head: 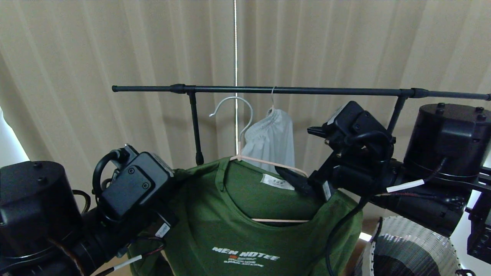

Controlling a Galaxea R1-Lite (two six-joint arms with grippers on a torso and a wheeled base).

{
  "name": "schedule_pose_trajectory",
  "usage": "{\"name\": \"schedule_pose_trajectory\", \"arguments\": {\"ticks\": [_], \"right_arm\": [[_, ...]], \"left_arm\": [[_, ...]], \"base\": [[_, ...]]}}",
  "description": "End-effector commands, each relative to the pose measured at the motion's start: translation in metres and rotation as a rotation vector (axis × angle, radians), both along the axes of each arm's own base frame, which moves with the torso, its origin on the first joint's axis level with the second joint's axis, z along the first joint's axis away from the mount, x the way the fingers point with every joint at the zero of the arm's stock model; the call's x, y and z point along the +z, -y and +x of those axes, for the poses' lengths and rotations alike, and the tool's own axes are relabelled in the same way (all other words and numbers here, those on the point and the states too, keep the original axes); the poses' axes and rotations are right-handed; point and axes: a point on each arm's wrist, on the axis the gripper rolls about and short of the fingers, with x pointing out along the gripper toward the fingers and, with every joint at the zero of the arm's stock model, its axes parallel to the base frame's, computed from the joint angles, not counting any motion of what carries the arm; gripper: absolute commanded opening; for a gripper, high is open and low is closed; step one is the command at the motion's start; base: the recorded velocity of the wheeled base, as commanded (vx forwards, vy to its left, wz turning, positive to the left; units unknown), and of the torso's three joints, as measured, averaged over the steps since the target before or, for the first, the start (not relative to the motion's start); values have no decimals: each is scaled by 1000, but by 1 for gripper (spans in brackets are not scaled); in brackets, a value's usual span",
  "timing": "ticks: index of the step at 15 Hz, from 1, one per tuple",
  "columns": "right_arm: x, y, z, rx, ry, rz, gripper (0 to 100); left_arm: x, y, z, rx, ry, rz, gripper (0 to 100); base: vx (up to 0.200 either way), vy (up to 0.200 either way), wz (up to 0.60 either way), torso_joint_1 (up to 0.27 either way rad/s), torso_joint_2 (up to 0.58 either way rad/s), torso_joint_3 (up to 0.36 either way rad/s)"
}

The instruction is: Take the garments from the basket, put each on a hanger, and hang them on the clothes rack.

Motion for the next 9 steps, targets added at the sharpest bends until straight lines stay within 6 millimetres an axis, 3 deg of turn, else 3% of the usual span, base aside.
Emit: {"name": "schedule_pose_trajectory", "arguments": {"ticks": [1,4,5,9], "right_arm": [[-5,-4,4,1,-11,-15,100],[-6,-5,3,6,-11,-17,100],[-6,-5,3,6,-11,-17,0],[-6,-4,3,6,-11,-17,0]], "left_arm": [[1,0,-2,-6,4,-3,0],[1,1,-2,-8,2,-2,0],[0,1,-1,-8,1,-1,0],[0,2,-1,-8,-1,1,0]], "base": [[0,0,0,0,0,0],[0,0,0,0,0,0],[0,0,0,0,0,0],[0,0,0,0,0,0]]}}
